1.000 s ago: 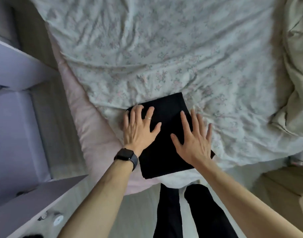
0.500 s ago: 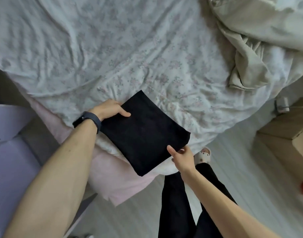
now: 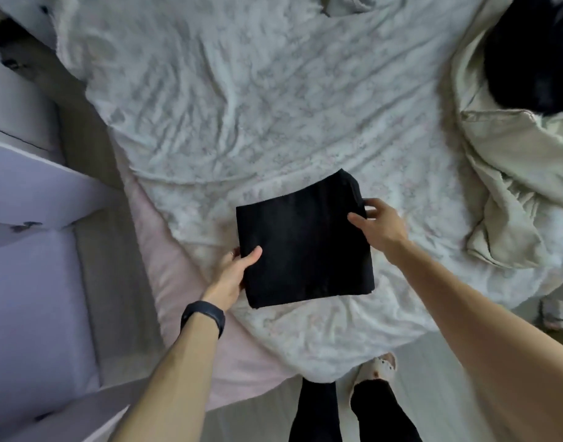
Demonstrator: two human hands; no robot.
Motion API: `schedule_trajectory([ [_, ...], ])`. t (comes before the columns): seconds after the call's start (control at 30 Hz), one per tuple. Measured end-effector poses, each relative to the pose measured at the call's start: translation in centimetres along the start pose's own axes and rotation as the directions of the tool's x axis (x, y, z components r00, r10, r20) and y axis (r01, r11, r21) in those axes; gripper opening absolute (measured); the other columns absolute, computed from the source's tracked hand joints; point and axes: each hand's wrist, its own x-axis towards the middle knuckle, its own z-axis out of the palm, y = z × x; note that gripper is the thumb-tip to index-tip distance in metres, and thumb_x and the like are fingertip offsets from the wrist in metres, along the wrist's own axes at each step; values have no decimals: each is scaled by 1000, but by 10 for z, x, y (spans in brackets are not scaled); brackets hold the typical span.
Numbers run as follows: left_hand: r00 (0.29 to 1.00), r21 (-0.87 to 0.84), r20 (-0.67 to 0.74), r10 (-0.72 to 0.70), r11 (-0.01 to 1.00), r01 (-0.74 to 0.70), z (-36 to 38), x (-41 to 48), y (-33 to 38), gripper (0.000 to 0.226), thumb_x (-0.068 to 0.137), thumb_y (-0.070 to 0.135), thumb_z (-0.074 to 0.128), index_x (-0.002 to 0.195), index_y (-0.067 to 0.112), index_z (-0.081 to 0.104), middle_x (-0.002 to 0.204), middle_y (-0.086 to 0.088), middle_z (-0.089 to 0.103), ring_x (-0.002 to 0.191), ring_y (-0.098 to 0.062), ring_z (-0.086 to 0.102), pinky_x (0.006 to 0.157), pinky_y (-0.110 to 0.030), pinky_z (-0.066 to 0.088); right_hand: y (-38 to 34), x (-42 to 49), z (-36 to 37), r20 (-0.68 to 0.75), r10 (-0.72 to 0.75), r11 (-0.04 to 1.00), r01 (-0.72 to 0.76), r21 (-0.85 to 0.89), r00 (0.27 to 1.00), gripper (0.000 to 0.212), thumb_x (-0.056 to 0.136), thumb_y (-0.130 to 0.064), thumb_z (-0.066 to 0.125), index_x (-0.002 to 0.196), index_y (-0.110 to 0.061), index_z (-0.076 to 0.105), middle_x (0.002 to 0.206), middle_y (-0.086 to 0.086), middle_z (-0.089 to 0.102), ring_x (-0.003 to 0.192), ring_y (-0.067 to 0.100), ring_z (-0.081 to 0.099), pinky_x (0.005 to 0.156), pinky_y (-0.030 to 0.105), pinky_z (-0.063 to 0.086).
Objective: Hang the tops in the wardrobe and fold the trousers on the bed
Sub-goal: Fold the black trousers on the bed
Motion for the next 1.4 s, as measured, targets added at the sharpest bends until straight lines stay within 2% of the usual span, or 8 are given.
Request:
schedule_trajectory([
  [0.13,994,-5,103,-28,1000,29,-10,15,1,51,83,24,80,130,25,60,121,0,73,111,-25,69,97,-47,55,14,9,-18,290,66,993,-90,71,955,58,89,-14,76,137,-39,54,109,0,75,97,20,74,79,46,62],
  [0.23,976,49,213,-51,998,42,-25,26,14,54,83,28,78,133,30,57,123,-1,72,110,-29,70,94,-49,56,20,11,-30,379,60,992,-96,78,923,70,90,-7,74,143,-43,48,116,4,73,103,24,73,76,51,61],
  [0.5,980,28,195,-29,999,24,-30,41,15,75,80,16,82,145,24,45,126,-7,70,101,-27,72,68,-40,58,25,1,-30,275,-15,993,-17,113,961,71,88,2,72,138,-44,53,118,5,70,101,22,73,69,49,63],
  [0.67,989,29,149,12,999,-17,-24,-11,23,49,88,16,75,132,30,57,118,-12,72,87,-26,72,62,-36,57,8,-22,-39,282,-72,994,44,105,957,67,89,2,72,129,-50,57,115,4,70,97,18,73,66,46,62],
  [0.83,987,4,125,99,995,-101,-36,-93,30,50,86,18,79,129,34,59,115,-12,74,104,-34,70,92,-54,54,-24,-69,-49,330,-157,987,132,97,931,68,90,0,71,138,-45,54,116,5,69,96,18,73,66,45,63],
  [1.0,955,-54,-7,296,954,-295,-75,-235,42,52,85,17,78,127,40,57,115,-11,73,89,-29,69,76,-42,56,-103,-156,-48,416,-367,930,330,160,832,71,90,-1,71,141,-45,51,120,2,69,94,21,74,65,39,62],
  [1.17,881,-92,-221,417,891,-445,-114,-358,39,60,88,18,76,139,37,50,125,-9,69,108,-34,68,79,-44,57,-175,-248,-25,522,-496,863,462,206,694,72,91,4,69,144,-41,50,122,3,67,90,18,75,60,33,60],
  [1.4,676,-95,-538,503,761,-642,-191,-485,32,47,96,16,68,136,33,52,124,-3,69,112,-29,67,76,-39,59,-252,-358,52,566,-669,709,642,292,481,71,92,5,65,141,-45,52,118,2,67,86,17,75,66,42,62],
])
